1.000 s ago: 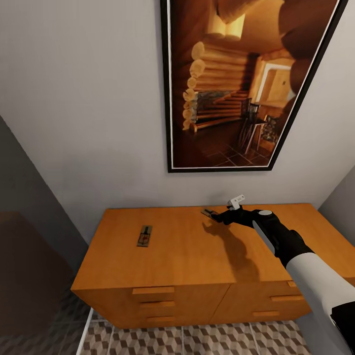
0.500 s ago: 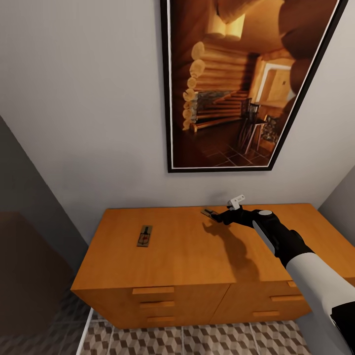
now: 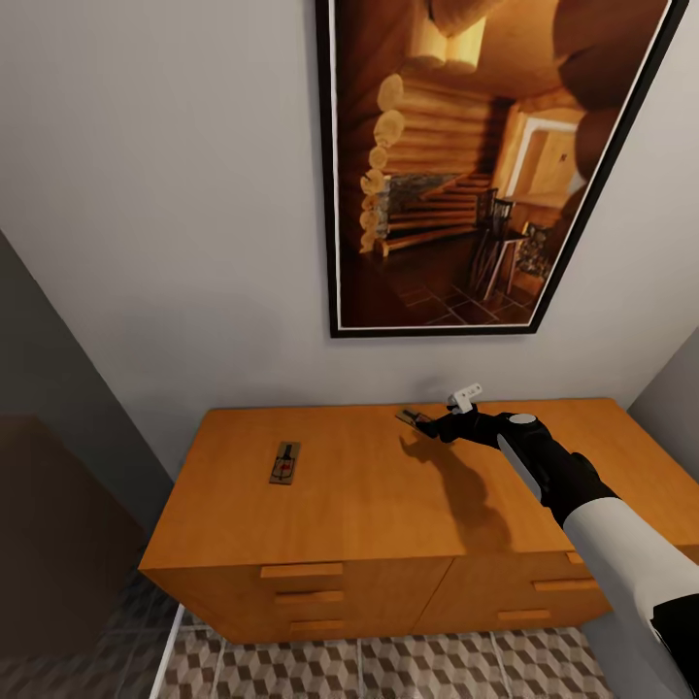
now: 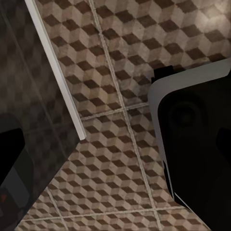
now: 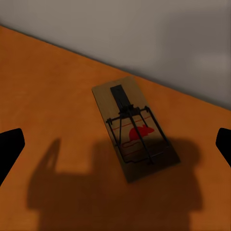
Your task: Take the four mousetraps from the cabinet in the bathroom and place them on the bathroom floor. Make sure all four end up on the same floor surface, and ensure that at least two of them are either under or directly next to the same bathroom sink.
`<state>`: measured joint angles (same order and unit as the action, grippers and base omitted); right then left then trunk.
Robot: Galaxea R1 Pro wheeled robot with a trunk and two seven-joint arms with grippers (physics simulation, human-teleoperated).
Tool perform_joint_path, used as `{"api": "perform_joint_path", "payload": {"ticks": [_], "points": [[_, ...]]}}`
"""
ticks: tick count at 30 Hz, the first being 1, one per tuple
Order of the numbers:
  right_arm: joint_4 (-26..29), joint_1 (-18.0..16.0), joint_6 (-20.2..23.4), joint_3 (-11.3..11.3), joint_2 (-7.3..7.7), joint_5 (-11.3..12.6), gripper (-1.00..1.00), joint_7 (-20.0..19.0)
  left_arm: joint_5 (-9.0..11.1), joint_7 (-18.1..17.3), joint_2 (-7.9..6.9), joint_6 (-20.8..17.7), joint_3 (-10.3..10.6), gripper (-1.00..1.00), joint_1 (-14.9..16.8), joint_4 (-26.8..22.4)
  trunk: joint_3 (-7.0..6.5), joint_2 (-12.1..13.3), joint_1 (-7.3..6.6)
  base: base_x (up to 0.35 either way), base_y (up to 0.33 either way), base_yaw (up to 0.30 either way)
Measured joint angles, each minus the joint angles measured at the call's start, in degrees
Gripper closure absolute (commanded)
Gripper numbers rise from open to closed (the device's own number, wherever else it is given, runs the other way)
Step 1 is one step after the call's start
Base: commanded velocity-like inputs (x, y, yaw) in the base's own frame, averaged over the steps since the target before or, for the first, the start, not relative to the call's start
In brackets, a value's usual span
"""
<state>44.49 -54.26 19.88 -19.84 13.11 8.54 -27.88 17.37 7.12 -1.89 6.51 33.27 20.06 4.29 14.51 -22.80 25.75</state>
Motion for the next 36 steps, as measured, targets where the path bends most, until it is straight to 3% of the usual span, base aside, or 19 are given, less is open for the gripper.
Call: {"api": "perform_joint_path", "payload": {"ticks": [26, 36], "points": [[0.00, 0.00, -0.01, 0.00, 0.00, 0.00, -1.00, 0.00, 0.00, 0.00, 0.00, 0.00, 0.00, -1.00, 0.00, 0.00, 1.96, 0.00, 0.00, 0.000, 0.000, 0.000], [0.00, 0.00, -0.04, 0.00, 0.00, 0.00, -1.00, 0.00, 0.00, 0.00, 0.00, 0.00, 0.00, -1.00, 0.00, 0.00, 2.14, -0.01, 0.00, 0.000, 0.000, 0.000]]}}
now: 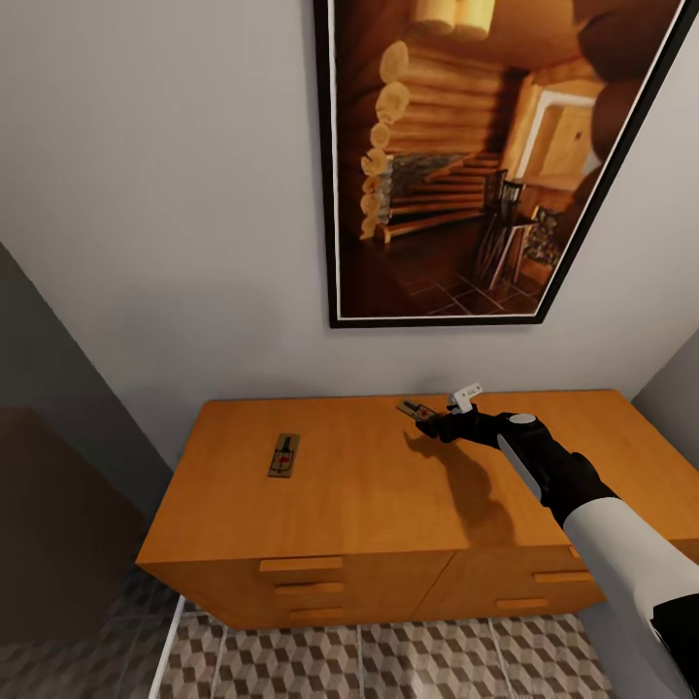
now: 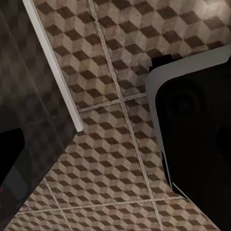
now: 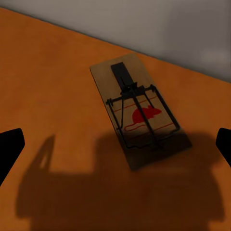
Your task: Take the four mousetraps from the cabinet in the bathroom and place them on the bathroom floor. Make sure all four end up on the same floor surface, and ensure that at least two of them are either under or directly next to the same bathroom sink.
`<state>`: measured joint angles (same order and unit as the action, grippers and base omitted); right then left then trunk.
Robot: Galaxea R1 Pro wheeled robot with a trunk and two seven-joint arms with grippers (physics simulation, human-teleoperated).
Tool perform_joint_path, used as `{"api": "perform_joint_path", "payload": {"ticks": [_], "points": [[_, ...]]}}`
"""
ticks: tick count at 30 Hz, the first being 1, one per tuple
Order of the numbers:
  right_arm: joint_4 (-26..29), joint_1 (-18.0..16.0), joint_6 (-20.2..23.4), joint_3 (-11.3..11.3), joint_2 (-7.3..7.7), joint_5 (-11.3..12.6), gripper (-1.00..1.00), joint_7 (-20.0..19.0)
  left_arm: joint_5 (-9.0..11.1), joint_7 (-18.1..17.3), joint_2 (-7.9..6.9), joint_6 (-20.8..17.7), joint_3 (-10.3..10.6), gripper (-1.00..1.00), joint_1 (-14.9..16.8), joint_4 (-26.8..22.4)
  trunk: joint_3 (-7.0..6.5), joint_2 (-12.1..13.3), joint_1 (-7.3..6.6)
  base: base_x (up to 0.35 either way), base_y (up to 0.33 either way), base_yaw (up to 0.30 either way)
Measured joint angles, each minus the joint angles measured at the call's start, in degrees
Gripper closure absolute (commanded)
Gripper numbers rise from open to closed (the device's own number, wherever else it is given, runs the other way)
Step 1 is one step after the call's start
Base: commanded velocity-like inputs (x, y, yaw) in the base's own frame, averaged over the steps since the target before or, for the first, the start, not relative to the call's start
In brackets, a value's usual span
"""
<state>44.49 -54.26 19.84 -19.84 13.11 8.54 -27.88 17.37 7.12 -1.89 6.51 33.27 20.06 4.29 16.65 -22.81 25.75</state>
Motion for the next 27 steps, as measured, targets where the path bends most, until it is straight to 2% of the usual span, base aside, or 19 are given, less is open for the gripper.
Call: {"api": "perform_joint_path", "payload": {"ticks": [27], "points": [[0.00, 0.00, -0.05, 0.00, 0.00, 0.00, -1.00, 0.00, 0.00, 0.00, 0.00, 0.00, 0.00, -1.00, 0.00, 0.00, 0.01, 0.00, 0.00, 0.000, 0.000, 0.000]]}}
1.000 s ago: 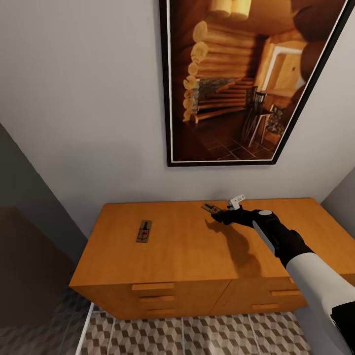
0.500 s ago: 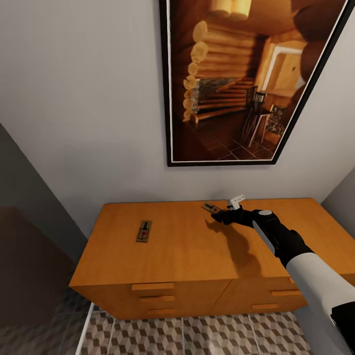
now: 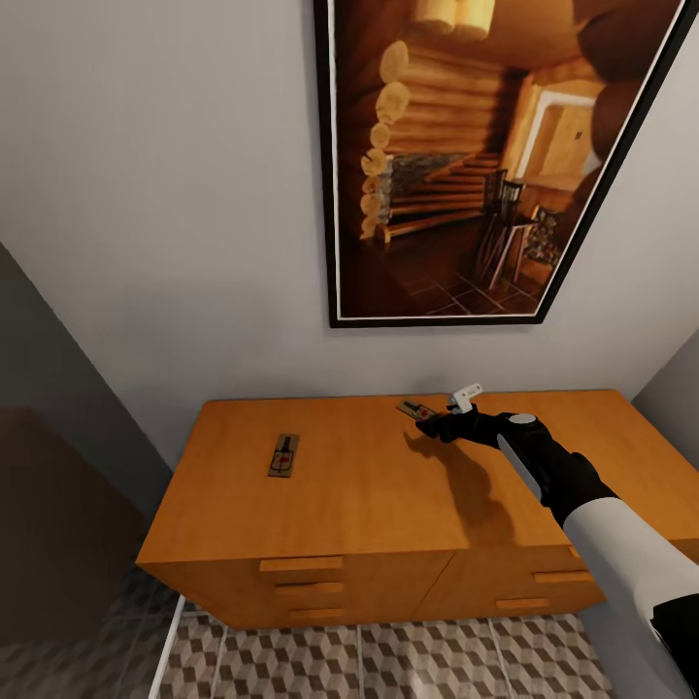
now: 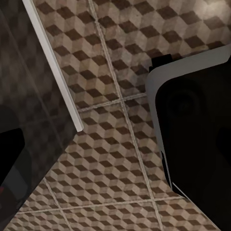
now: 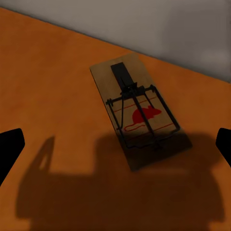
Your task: Take the four mousetraps from the cabinet in the bathroom and place them on the bathroom floor. Make sure all four end up on the same floor surface, and ensure that at least two of them are either under or directly next to the same bathroom sink.
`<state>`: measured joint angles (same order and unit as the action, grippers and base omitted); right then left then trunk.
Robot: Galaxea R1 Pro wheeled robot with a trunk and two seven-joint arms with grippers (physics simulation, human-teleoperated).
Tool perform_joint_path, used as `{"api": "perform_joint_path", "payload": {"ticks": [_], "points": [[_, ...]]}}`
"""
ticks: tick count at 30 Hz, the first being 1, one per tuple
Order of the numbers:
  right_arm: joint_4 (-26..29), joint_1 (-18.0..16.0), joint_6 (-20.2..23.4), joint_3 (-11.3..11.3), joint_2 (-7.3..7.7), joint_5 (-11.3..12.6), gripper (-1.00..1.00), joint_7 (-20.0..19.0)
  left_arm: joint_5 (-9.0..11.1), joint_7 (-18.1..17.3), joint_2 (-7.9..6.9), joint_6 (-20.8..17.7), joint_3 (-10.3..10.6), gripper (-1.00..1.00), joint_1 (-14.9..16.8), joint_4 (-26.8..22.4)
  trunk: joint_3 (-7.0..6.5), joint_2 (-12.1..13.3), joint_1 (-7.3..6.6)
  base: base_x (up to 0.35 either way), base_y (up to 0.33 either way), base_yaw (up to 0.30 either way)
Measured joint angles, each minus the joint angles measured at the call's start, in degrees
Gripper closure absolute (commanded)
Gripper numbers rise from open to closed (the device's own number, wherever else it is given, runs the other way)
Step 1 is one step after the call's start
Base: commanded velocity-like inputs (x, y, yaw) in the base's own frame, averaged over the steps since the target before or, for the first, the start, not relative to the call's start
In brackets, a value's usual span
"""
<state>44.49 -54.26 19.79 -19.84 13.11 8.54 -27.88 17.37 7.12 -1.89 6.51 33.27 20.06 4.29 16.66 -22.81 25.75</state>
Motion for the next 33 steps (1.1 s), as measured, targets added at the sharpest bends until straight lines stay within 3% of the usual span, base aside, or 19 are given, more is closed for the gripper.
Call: {"api": "perform_joint_path", "payload": {"ticks": [33], "points": [[-0.08, 0.00, 0.00, 0.33, 0.96, 0.09, -1.00, -0.09, 0.00, 0.00, 0.00, 0.00, 0.00, -1.00, 0.00, 0.00, 0.00, 0.00, 0.00, 0.000, 0.000, 0.000]]}}
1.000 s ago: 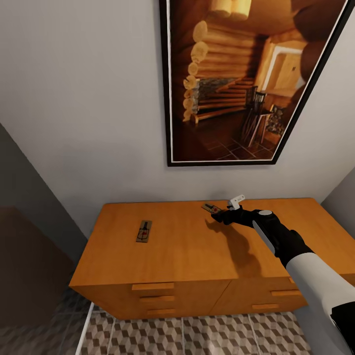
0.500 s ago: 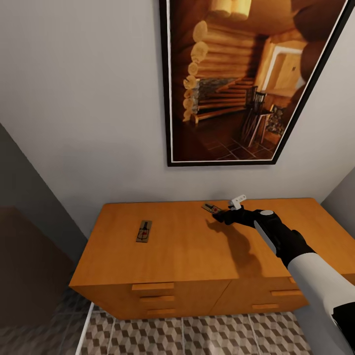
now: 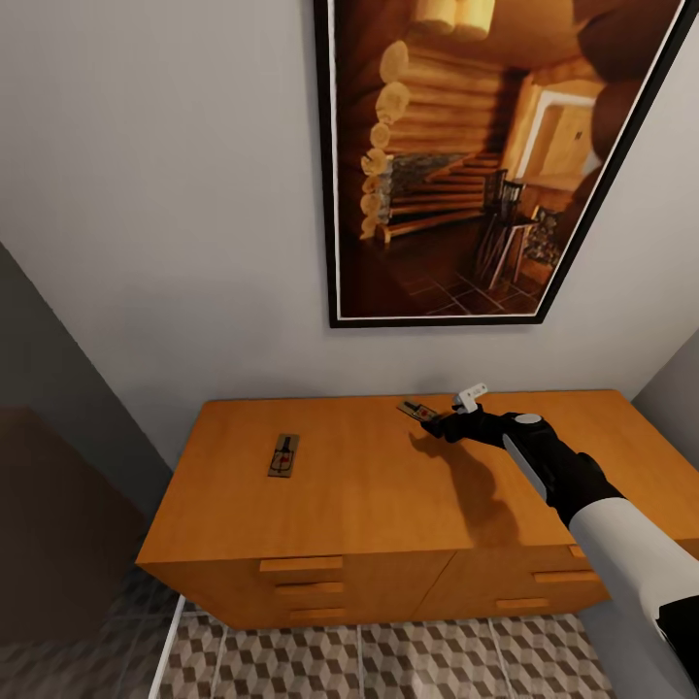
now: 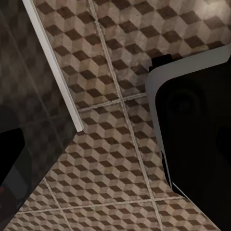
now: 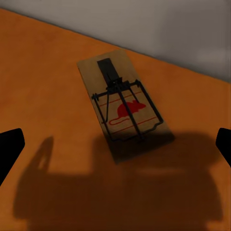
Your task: Take the four mousetraps from the cabinet in the bathroom and place them on the bathroom floor. Make sure all four end up on the same floor surface, and ensure that at least two of them are either under or directly next to the same bathroom sink.
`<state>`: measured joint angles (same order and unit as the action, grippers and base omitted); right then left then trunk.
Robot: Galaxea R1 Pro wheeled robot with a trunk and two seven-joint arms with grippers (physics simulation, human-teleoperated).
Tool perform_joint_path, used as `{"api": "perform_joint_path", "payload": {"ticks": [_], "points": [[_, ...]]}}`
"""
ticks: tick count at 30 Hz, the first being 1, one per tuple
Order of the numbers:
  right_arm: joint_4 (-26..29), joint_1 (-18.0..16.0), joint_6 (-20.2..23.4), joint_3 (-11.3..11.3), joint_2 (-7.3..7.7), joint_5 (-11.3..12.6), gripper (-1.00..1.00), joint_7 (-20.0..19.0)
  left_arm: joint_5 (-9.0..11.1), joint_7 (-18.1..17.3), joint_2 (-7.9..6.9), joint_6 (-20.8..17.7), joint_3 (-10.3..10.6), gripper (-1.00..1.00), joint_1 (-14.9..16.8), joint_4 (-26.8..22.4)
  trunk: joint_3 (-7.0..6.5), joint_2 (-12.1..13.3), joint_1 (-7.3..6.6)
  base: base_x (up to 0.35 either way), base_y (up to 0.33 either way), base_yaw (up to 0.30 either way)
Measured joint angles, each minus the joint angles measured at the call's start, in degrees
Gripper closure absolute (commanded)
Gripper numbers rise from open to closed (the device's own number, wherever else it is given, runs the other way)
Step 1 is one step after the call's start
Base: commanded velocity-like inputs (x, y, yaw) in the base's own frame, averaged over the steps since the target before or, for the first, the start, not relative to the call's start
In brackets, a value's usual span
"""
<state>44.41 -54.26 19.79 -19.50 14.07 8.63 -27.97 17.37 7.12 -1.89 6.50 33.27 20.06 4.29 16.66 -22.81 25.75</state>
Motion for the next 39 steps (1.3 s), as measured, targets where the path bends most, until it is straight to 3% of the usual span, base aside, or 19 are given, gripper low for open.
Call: {"api": "perform_joint_path", "payload": {"ticks": [14, 25, 39], "points": [[0.00, 0.00, 0.00, 1.17, 0.60, 0.03, -1.00, -0.09, 0.00, 0.00, 0.00, 0.00, 0.00, -1.00, 0.00, 0.00, 0.00, 0.00, 0.00, 0.000, 0.000, 0.000], [-0.07, 0.00, -0.03, 1.86, 0.96, -0.09, -1.00, -3.38, 0.00, 0.00, 0.00, 0.00, 0.00, -1.00, 0.00, 0.00, 0.00, 0.00, 0.00, 0.000, 0.000, 0.000], [-0.09, 0.00, -0.04, 2.12, 1.06, -0.09, -1.00, -3.77, 0.00, 0.00, 0.00, 0.00, 0.00, -1.00, 0.00, 0.00, 0.00, 0.00, 0.00, 0.000, 0.000, 0.000]]}}
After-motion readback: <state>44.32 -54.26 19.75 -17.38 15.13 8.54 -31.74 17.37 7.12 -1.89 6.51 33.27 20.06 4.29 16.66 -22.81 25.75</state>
